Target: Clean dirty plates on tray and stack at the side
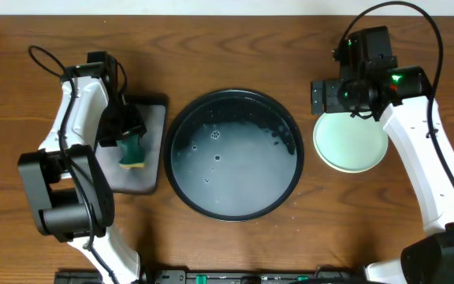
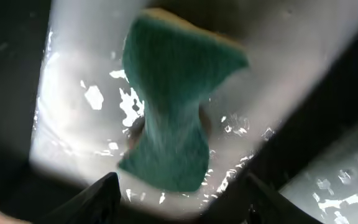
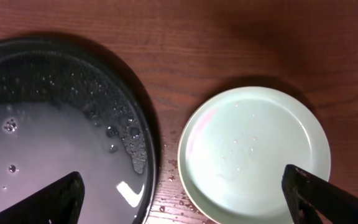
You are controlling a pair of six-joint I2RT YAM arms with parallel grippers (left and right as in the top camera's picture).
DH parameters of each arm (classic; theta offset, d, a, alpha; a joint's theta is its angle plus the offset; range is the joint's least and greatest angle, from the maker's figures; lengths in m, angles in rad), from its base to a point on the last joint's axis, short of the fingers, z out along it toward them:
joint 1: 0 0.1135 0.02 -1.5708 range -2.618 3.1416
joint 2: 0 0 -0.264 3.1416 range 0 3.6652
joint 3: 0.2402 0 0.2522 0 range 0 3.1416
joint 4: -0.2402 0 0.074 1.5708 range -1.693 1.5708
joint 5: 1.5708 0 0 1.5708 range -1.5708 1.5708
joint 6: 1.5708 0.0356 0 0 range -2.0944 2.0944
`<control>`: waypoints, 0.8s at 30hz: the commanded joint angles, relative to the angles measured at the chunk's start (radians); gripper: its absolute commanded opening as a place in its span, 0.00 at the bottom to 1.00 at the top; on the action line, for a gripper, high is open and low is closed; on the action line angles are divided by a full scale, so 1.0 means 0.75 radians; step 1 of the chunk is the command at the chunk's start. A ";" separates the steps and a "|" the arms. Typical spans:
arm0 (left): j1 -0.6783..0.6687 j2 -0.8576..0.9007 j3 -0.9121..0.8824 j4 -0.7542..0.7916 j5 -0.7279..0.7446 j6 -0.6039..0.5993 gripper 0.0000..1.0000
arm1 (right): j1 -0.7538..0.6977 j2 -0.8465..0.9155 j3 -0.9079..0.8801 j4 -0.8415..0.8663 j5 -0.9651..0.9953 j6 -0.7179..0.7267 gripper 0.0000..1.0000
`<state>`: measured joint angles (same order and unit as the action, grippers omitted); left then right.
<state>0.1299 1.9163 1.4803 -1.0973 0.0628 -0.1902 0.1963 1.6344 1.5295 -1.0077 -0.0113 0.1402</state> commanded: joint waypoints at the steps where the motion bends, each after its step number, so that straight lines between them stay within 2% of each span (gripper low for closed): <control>1: 0.002 -0.210 0.119 -0.042 0.022 -0.013 0.63 | 0.012 -0.010 0.015 0.009 -0.002 -0.009 0.99; 5: -0.015 -0.486 0.123 -0.041 0.023 -0.117 0.75 | 0.010 -0.082 0.097 -0.028 0.000 -0.010 0.99; 10: -0.022 -0.675 0.123 -0.021 0.022 -0.162 0.76 | 0.008 -0.252 0.199 0.005 0.113 -0.011 0.99; 15: -0.022 -0.767 0.123 -0.022 0.022 -0.162 0.76 | 0.008 -0.425 0.202 0.038 0.333 -0.010 0.99; 24: -0.021 -0.780 0.123 -0.022 0.022 -0.162 0.77 | 0.009 -0.575 0.202 0.032 0.333 -0.010 0.99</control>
<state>0.1150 1.3388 1.5677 -1.1145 0.0765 -0.2958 0.1959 1.2087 1.6829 -0.9794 0.2123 0.1398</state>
